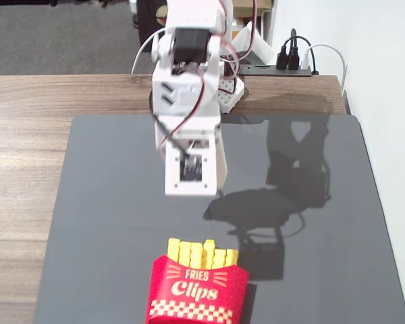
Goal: Grab a fry
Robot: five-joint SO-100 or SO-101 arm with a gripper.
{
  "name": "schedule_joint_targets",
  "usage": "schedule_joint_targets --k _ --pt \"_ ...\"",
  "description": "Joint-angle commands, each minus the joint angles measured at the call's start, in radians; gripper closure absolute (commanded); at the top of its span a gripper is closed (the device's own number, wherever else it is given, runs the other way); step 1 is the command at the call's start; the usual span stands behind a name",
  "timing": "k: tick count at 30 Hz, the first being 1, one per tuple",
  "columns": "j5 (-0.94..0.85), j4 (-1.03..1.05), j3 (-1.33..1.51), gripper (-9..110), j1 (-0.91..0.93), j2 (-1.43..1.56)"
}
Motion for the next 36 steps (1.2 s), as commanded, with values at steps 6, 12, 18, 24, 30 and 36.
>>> schedule_joint_targets --k 6,12,18,24,30,36 --pt "0.002 -0.048 -0.209 79 -0.020 -0.206" --pt "0.034 -0.092 -0.288 79 -0.048 -0.328" --pt "0.055 -0.117 -0.345 79 -0.069 -0.403" --pt "0.066 -0.121 -0.382 80 -0.081 -0.431" --pt "0.072 -0.140 -0.385 80 -0.080 -0.448" --pt "0.091 -0.169 -0.385 80 -0.077 -0.474"
